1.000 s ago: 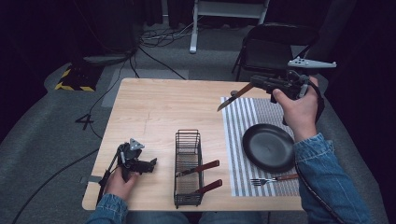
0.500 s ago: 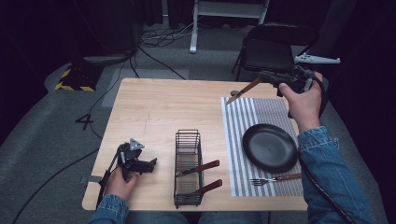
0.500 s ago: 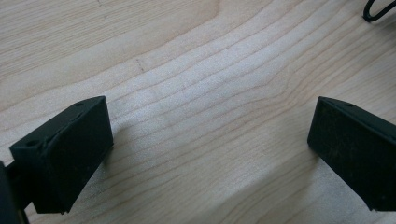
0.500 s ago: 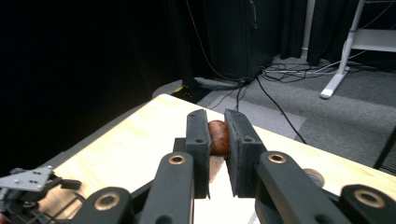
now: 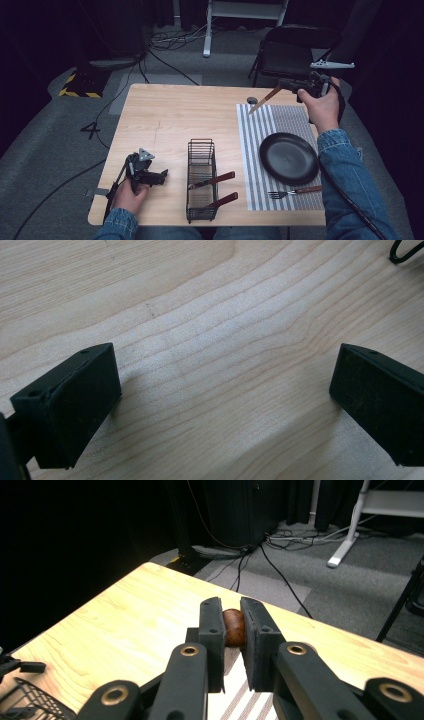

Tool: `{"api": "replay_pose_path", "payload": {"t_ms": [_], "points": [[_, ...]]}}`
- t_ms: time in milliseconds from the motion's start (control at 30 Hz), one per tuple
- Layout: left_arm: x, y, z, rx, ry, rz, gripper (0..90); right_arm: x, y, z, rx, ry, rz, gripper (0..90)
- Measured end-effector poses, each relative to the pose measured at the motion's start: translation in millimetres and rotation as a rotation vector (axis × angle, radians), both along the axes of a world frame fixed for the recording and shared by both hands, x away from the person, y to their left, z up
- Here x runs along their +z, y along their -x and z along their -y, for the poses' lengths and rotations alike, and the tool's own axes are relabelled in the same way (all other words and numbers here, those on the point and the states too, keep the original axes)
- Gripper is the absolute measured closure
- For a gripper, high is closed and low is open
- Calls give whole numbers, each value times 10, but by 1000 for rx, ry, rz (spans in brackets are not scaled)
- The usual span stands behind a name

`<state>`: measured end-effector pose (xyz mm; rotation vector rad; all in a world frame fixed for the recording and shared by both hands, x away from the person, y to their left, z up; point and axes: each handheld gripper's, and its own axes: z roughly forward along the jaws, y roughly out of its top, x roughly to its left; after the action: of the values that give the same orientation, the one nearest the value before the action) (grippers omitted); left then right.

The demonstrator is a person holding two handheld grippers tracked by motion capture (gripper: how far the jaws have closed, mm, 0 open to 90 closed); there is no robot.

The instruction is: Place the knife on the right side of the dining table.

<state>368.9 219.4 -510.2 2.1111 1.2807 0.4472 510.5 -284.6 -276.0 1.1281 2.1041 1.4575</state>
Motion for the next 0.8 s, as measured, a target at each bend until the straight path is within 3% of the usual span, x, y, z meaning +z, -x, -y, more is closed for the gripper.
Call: {"api": "replay_pose_path", "payload": {"t_ms": [433,800], "points": [[0,0,0,0,1,0,2,-416,-149,153,-46,15,-91,810],[-1,0,0,1,0,1,3,-581,-176,209,-54,39,-142,810]]}}
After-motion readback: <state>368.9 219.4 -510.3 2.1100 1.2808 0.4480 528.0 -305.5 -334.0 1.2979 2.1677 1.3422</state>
